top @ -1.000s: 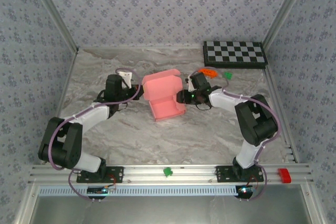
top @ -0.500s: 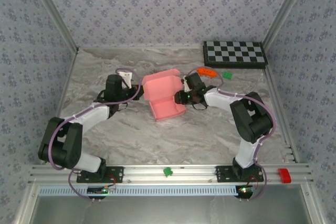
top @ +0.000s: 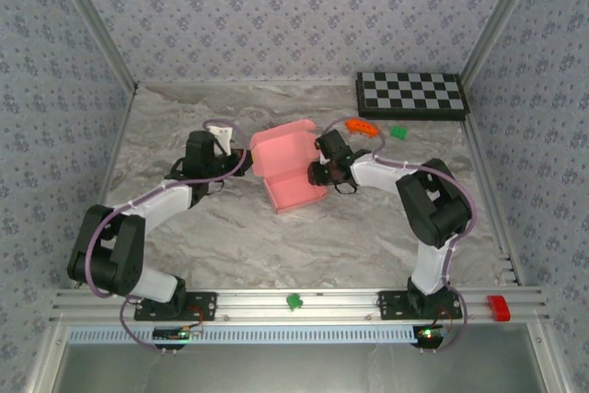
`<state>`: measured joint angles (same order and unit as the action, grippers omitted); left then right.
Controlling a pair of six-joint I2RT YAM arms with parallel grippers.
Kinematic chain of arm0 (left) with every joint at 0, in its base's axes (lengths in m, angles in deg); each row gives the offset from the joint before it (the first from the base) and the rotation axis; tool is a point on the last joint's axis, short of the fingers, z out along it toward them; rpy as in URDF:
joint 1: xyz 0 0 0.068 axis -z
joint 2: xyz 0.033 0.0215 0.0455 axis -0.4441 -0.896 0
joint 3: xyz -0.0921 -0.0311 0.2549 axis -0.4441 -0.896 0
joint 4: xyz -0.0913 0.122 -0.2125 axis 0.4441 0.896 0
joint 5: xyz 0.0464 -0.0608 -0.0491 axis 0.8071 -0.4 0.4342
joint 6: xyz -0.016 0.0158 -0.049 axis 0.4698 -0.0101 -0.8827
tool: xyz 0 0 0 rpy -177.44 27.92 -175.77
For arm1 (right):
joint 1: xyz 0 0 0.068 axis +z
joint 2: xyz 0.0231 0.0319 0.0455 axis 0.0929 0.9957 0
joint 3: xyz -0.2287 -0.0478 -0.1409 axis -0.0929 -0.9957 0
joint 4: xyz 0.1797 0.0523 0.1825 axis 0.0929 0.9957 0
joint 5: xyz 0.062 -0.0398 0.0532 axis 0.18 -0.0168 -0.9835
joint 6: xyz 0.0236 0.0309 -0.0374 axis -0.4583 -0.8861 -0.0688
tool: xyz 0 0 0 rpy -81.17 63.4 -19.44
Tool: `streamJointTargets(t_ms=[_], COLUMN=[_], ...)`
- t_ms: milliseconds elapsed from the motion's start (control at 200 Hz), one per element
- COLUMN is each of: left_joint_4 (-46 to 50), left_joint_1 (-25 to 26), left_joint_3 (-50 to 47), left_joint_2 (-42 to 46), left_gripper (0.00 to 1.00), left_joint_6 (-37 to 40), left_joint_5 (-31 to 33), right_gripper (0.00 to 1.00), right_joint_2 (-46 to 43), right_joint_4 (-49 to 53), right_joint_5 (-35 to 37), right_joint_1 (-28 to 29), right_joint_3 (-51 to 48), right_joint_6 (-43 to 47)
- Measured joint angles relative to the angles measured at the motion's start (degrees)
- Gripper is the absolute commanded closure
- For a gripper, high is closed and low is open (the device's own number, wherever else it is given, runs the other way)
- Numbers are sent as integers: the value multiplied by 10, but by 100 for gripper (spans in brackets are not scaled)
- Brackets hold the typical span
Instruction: Fold the paper box
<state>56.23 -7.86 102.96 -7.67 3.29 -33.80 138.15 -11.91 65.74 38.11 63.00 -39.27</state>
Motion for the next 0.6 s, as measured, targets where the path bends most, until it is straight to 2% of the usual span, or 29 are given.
streamJointTargets(t_ms=[605], left_joint_4=[-3], left_joint_1=[2], left_joint_3=[0], left_joint_2=[-5], left_gripper=[100], left_joint_6=[4], left_joint_5=[-9], right_gripper=[78], right_joint_2=[18], right_joint_4=[48], right_joint_5=[77], right_joint_1=[24], right_joint_3=[31], right_joint_6=[6])
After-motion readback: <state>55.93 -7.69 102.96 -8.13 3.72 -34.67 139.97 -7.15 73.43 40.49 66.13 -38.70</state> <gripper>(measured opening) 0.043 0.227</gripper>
